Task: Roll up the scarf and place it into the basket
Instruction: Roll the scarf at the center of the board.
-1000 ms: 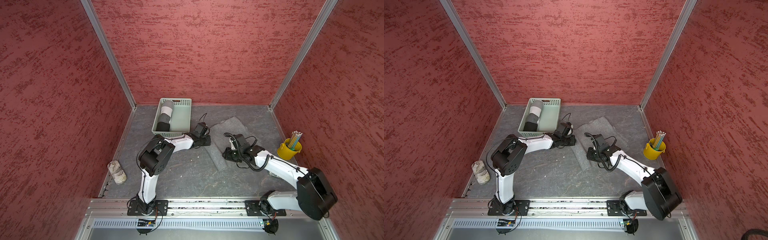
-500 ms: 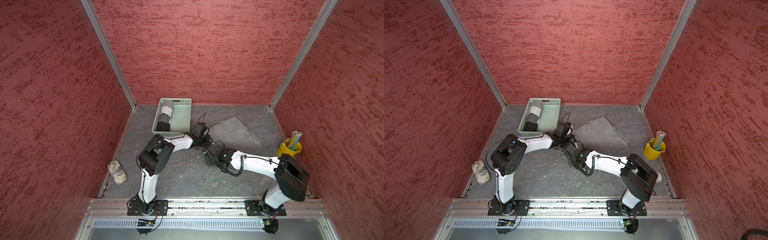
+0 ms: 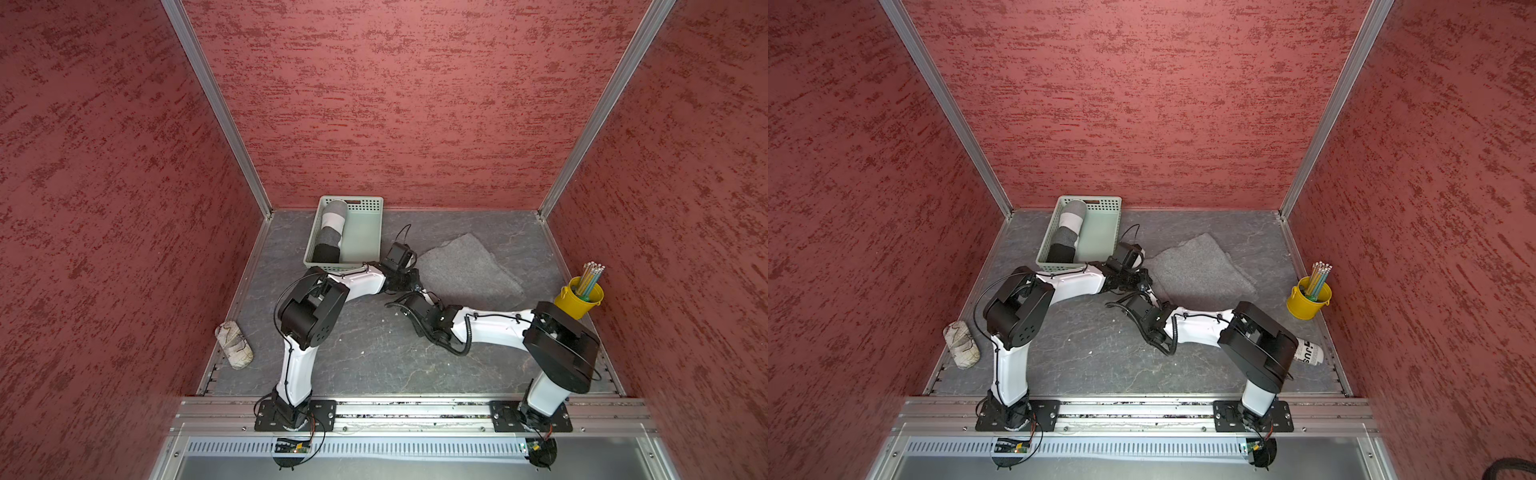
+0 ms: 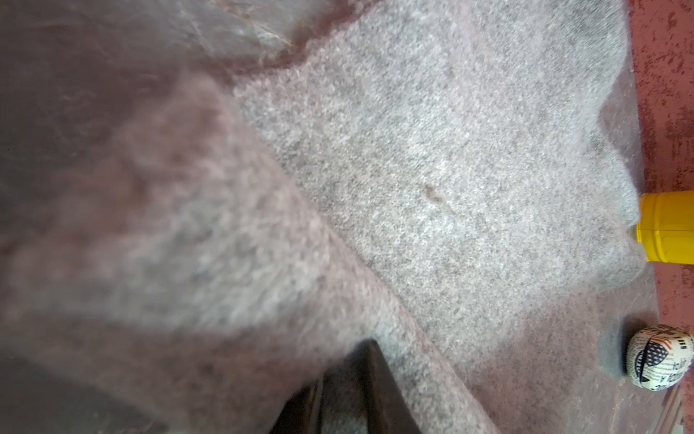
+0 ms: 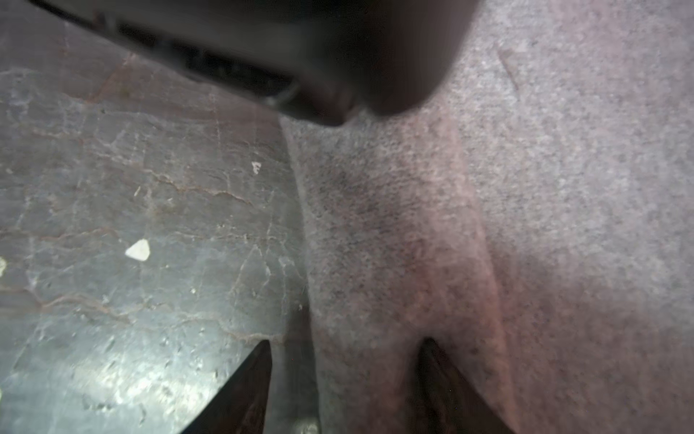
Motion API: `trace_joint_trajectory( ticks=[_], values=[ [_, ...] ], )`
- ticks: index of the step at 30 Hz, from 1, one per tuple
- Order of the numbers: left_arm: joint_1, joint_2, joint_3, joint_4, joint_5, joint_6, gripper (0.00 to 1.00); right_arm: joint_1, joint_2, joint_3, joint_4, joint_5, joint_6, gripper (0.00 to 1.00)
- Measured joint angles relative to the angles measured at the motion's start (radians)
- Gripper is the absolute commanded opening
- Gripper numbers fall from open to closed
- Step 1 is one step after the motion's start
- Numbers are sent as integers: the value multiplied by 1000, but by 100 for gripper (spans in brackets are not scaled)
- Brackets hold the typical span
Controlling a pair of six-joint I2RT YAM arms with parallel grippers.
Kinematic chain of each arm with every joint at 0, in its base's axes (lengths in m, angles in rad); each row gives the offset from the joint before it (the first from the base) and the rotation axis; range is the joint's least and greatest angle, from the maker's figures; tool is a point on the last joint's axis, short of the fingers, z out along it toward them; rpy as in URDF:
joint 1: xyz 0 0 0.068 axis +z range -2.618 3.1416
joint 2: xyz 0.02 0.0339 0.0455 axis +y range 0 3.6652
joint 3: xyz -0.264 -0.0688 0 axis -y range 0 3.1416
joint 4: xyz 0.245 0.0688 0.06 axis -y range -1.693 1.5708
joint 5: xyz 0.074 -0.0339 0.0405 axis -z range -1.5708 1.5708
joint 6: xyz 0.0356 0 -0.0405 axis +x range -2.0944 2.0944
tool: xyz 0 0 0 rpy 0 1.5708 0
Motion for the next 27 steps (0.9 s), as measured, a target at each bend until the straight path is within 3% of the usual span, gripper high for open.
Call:
trace_joint_trajectory(
  ticks=[4, 7, 9, 15, 21, 27],
  values=[
    [11, 5, 13, -5, -5, 1, 28, 0, 25, 2, 27, 29, 36, 48],
    [41, -5, 13, -17, 10, -2, 29, -15, 50, 0, 23, 43, 80, 32],
    [60, -49, 13, -39, 11, -1, 30, -43, 58, 3, 21, 50, 95, 20],
    [97, -230, 0, -46, 0, -6, 35, -87, 42, 9, 2, 8, 125, 1],
    [98, -351, -71, -25, -7, -10, 36, -101, -56, 4, -33, -186, 160, 0],
    [90, -374, -151, -18, -36, -11, 36, -129, -214, -29, -6, -389, 222, 0]
  ],
)
